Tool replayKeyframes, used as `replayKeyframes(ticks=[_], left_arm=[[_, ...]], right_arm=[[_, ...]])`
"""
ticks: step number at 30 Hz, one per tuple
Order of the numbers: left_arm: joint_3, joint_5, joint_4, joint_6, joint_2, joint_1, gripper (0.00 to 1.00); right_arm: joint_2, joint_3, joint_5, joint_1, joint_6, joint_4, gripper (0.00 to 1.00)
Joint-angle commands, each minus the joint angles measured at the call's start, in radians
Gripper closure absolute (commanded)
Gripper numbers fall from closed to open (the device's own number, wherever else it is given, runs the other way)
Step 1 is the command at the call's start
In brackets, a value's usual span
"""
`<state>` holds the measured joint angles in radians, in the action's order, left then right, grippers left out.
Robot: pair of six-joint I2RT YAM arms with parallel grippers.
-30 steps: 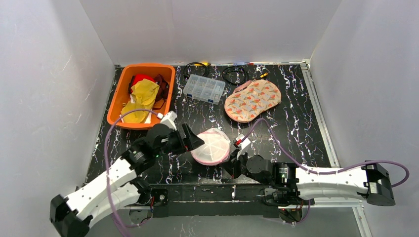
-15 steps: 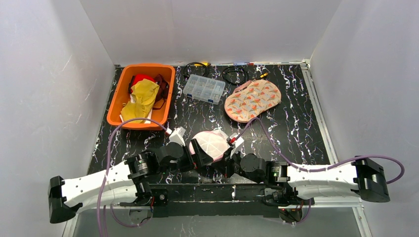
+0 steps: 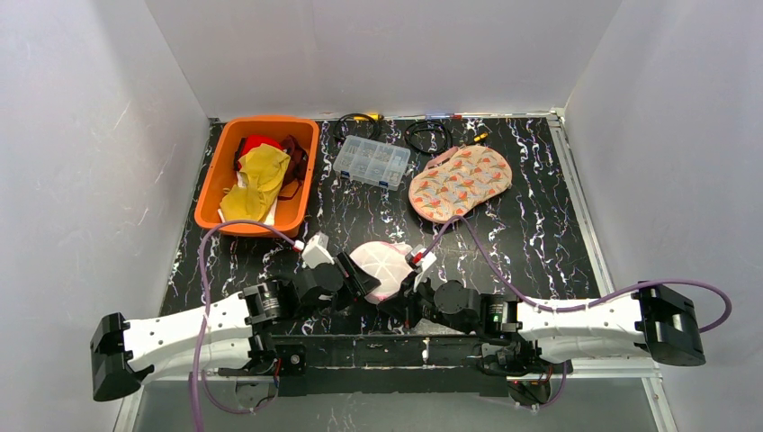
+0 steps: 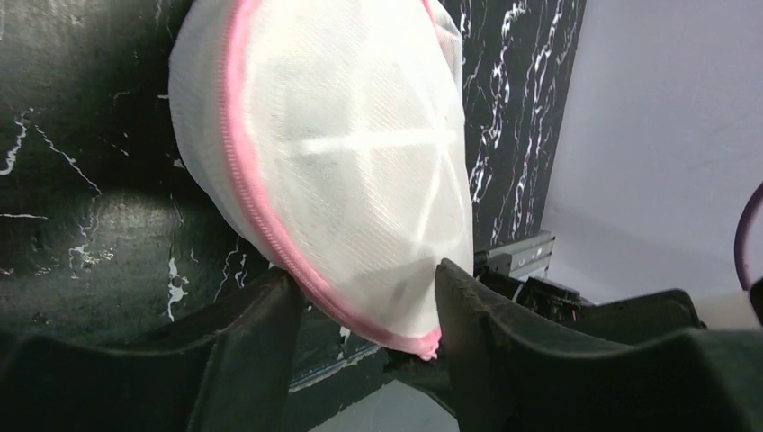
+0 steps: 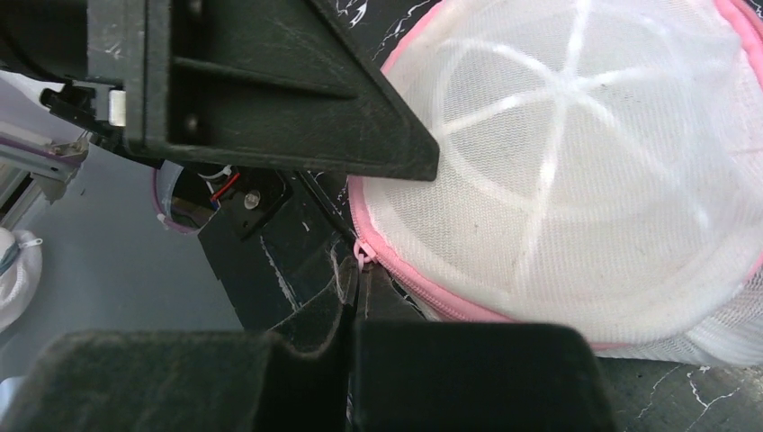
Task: Unzip the laundry bag and remove the bra
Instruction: Unzip the laundry bag at the center of the board.
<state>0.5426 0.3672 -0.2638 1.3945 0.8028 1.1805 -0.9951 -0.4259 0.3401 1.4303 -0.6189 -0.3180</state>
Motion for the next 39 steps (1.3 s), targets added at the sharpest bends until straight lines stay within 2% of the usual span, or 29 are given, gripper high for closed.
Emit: replayKeyframes(ticks=[1,9,16,21,26,29,34,35,39], left_arm=[[0.014,0.123,-0.044,0.011,0.015,0.003,0.54],[0.049,0.14,-0.056,-0.057,0.038,-0.037,0.99],[0.075,0.068,-0.039,-0.175,0.015,-0.129,1.0],[0.057,-0.127,0.085,-0.285,-0.007,-0.264,1.0],[0.094,-0.354,0.179,-0.376,0.086,-0.353,1.0],[0.085,-0.449,0.272,-0.399,0.14,-0.375,1.0],[0.061,-0.476,0.324,-0.395,0.203,-0.391,1.0],[0.046,-0.475,0.324,-0.39,0.202,-0.39,0.92],[0.019,-0.481,0.289,-0.37,0.156,-0.39,0.44]], right_arm=[[0.0,-0.041,-0.006,0.009,-0.001,-0.062,0.99],[0.037,-0.054,0.055,0.011,0.009,0.034,0.99],[0.09,-0.16,0.218,0.012,0.047,0.307,0.99],[0.156,-0.178,0.307,0.01,0.052,0.453,0.99],[0.2,-0.185,0.389,0.011,0.047,0.571,0.99],[0.23,-0.167,0.4,0.01,0.045,0.588,0.99],[0.263,-0.11,0.323,0.01,0.031,0.515,0.99],[0.264,-0.1,0.304,0.01,0.025,0.497,0.99],[0.25,-0.079,0.255,0.011,-0.002,0.426,0.99]])
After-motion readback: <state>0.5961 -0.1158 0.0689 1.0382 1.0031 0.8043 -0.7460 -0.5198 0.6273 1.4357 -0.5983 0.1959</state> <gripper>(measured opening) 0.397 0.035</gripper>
